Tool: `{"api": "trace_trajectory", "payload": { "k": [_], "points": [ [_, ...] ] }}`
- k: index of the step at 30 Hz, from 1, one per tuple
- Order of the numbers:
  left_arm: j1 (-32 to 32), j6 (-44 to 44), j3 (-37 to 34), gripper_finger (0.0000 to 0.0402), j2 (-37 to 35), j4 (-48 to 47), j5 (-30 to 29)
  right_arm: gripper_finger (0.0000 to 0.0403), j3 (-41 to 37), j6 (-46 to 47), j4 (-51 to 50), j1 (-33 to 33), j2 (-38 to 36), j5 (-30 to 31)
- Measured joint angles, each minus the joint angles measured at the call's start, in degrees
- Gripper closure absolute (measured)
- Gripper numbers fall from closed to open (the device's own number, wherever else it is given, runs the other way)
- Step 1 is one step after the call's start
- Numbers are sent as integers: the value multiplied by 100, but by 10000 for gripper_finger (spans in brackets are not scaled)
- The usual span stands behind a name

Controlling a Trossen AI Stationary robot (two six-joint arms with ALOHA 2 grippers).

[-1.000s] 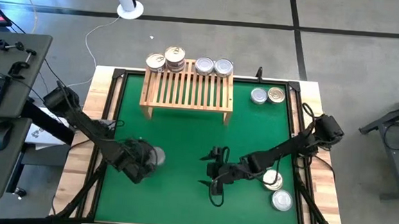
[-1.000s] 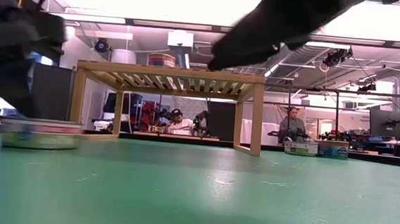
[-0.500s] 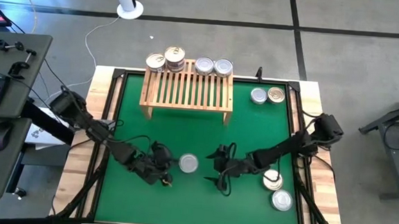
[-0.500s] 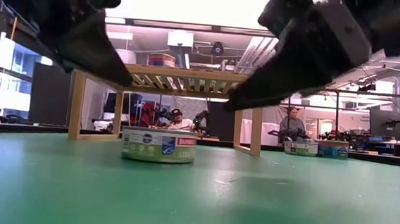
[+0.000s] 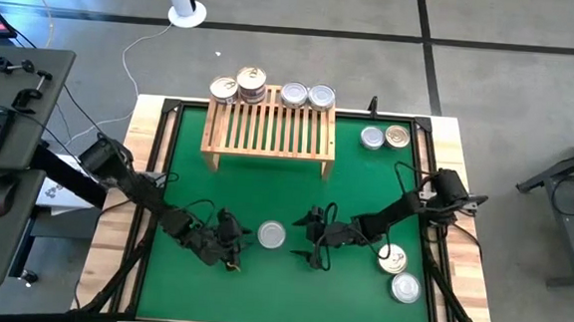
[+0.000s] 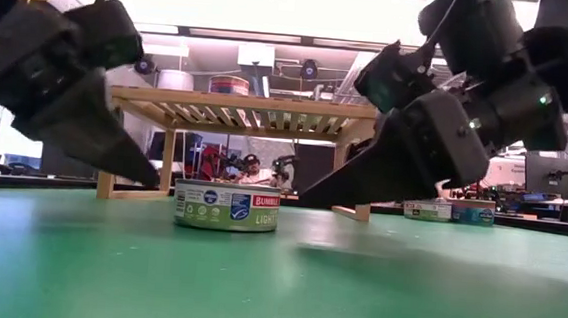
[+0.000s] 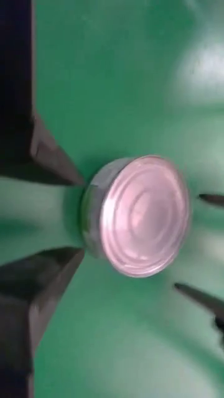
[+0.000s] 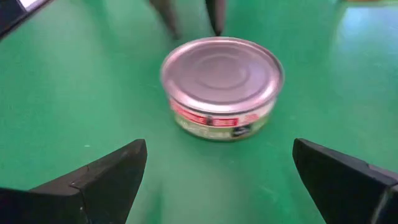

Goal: Stack canned seafood by type on shelf
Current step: Stack the green white tuna can on top of the right green white tuna can on the shelf

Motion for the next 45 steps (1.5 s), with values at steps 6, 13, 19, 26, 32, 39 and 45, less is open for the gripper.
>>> {"api": "trace_trajectory", "payload": {
  "k": [6,13,19,26,32,39,45],
  "points": [
    [93,878,-8,120,595,569,103,4,17,-1,42,-222,9,-223],
    [410,1612,46,79,1236,1888,151,4,195,-386,60,-295,9,-546],
    [555,1861,110,78,1207,1952,262,4,261,-593,-2,-295,9,-616],
    [718,1989,120,78,1227,2131,422,4,261,-1006,-355,-294,9,-747],
    [724,1990,120,78,1227,2155,411,4,259,-848,-245,-318,51,-624],
    [828,1991,120,78,1227,2198,434,4,460,-866,536,-377,738,-631],
    [928,2090,102,84,1222,2242,534,4,676,-874,610,-376,970,-598]
  ]
}}
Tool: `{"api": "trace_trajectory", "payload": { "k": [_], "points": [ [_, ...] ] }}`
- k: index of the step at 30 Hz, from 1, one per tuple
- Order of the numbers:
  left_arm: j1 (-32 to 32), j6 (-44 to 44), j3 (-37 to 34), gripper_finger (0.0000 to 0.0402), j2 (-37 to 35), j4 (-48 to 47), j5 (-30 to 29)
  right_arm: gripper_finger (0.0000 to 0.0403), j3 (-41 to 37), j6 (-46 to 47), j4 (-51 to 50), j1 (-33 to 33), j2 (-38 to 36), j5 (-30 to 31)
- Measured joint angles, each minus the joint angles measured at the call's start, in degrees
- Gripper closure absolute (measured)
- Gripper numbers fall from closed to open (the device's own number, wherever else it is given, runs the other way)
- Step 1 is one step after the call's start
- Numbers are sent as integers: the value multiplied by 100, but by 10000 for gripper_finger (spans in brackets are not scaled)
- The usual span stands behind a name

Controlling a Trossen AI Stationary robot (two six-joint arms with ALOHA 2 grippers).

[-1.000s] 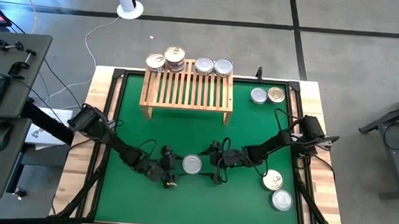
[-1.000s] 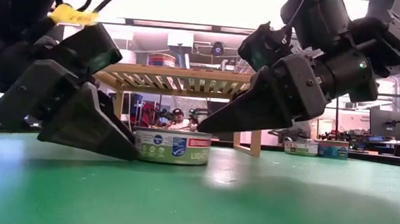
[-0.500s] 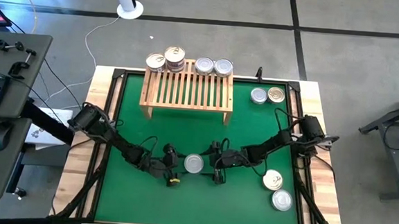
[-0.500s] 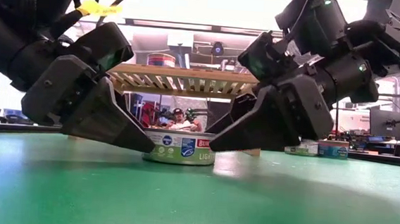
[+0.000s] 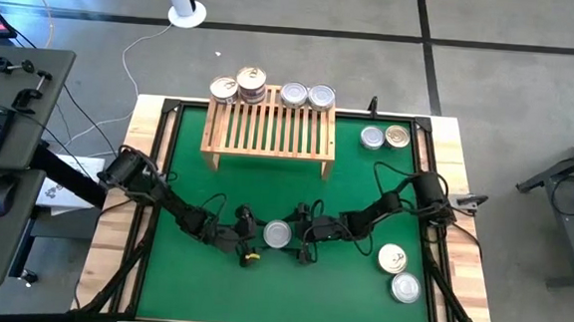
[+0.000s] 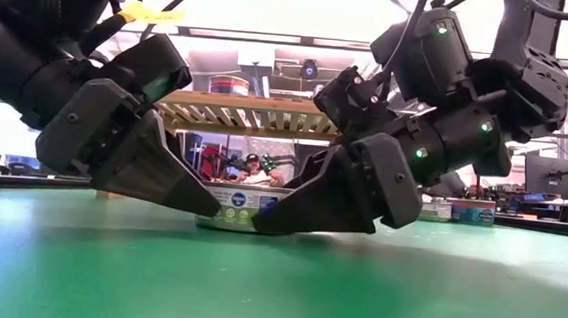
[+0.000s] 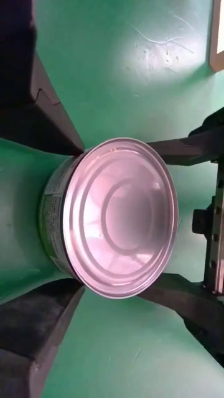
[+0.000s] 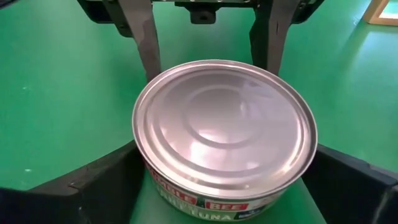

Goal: Stack canned seafood by type on shelf
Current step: Stack the green white tuna can on top of the right green white tuna can on the shelf

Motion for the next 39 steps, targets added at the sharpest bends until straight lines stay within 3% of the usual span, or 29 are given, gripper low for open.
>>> {"api": "trace_trajectory", "payload": {
  "k": [8,13,24,34,39],
  "points": [
    [7,-3,0,87,-2,41,15,50,-132,160,264,-77,18,-179],
    [-112,-95,27,87,-3,-58,-73,52,-268,351,402,-75,18,-92],
    [-608,-1059,48,88,-30,-775,-196,100,-546,703,291,94,-159,202],
    [-543,-907,25,88,-17,-547,-267,98,-565,719,281,-33,-240,21],
    [-405,-855,23,94,-19,-530,-158,66,-276,554,-129,-40,-240,4]
  ]
}}
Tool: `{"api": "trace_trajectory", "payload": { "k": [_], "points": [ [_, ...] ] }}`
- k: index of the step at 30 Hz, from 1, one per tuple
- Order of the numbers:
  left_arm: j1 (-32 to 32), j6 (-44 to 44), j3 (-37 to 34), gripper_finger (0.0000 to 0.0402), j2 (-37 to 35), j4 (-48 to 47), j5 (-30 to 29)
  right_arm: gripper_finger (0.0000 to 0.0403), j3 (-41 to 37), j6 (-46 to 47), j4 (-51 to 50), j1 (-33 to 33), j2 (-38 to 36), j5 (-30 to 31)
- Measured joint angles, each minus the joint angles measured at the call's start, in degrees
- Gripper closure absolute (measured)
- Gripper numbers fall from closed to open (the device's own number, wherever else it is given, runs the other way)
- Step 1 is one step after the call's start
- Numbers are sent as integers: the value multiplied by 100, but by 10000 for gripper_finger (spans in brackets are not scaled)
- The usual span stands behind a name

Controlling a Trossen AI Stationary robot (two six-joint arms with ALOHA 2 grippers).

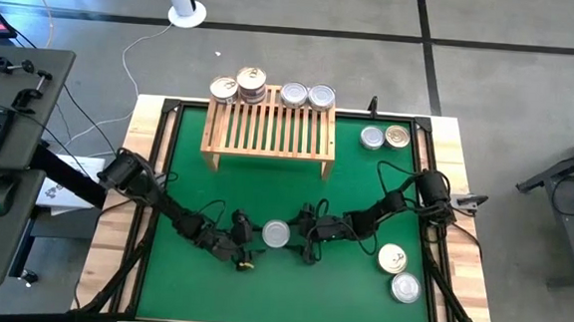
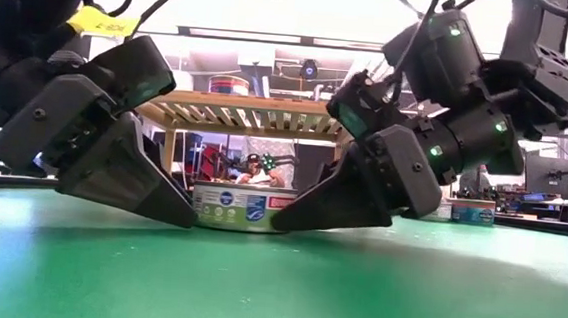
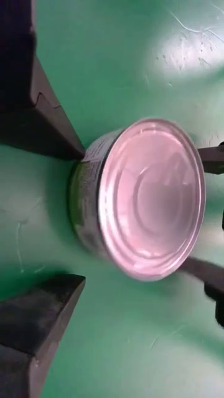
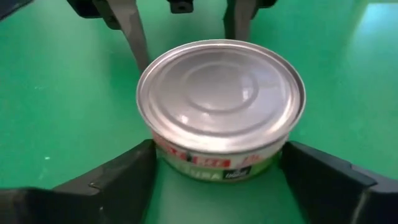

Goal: Stack canned seafood by type on shelf
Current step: Stack the green white tuna can on top of the right green white tuna can on the shelf

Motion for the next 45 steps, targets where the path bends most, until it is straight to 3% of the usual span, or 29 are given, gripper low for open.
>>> {"api": "trace_trajectory", "payload": {
  "k": [7,18,29,40,45],
  "points": [
    [62,124,-9,104,-2,54,1,29,445,-149,-514,4,0,-34],
    [103,205,-9,104,2,100,22,27,458,209,125,-223,-20,-723],
    [110,284,-6,104,2,93,92,27,462,213,-582,-339,-5,-1238],
    [-128,-76,34,104,0,-76,99,27,458,183,-1348,-197,-273,-1028],
    [-258,-370,39,104,-9,-289,-5,27,192,180,-1062,15,-282,-452]
  ]
}}
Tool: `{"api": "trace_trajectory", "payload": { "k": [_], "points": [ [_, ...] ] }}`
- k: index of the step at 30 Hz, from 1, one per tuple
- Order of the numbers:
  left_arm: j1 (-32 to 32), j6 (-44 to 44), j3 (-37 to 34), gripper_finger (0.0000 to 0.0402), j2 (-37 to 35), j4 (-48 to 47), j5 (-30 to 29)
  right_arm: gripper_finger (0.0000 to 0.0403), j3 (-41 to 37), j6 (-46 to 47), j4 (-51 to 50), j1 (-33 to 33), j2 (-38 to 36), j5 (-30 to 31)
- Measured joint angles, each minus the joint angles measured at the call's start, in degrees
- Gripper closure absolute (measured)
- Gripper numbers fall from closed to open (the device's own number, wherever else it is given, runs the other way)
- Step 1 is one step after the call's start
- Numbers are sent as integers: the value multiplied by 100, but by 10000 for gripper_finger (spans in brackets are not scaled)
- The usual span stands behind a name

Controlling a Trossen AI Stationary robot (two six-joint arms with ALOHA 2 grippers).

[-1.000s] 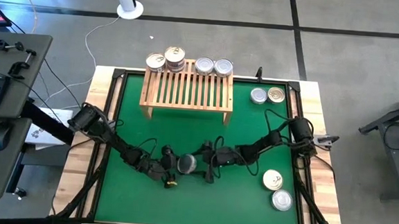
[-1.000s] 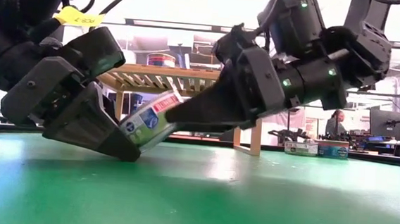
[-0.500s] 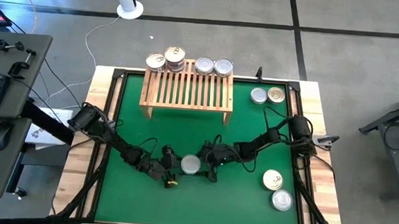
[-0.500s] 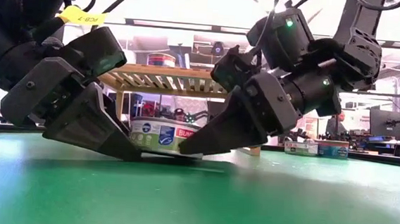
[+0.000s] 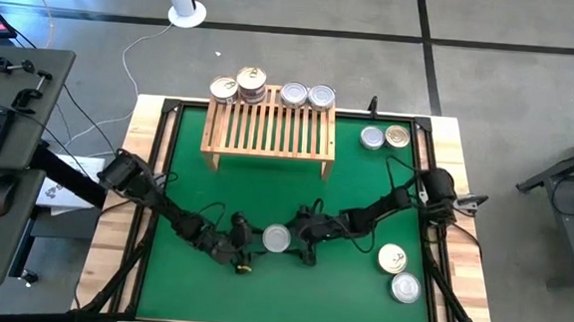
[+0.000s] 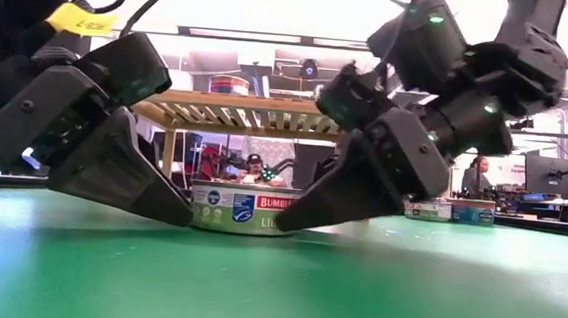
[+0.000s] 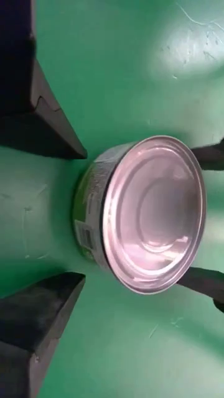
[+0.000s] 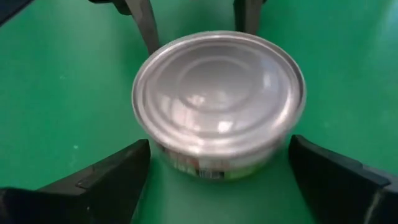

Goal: Stack canned seafood by type on shelf
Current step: Stack the green white tuna can on top of the right green white tuna can on the shelf

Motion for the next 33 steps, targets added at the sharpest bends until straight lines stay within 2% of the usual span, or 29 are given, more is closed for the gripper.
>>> {"api": "trace_trajectory", "payload": {
  "k": [6,12,21,28,33],
  "points": [
    [-73,-81,-11,104,0,3,-129,27,-541,215,1018,198,9,625],
    [-48,-86,-15,104,-7,-21,-186,27,-571,96,1594,198,15,662],
    [301,15,-33,104,-6,132,-185,27,-130,-180,1576,55,241,315],
    [444,258,-48,104,-9,285,-40,27,182,-211,1109,19,348,455],
    [447,229,-47,104,-4,300,-35,27,208,-123,948,-48,311,312]
  ]
}}
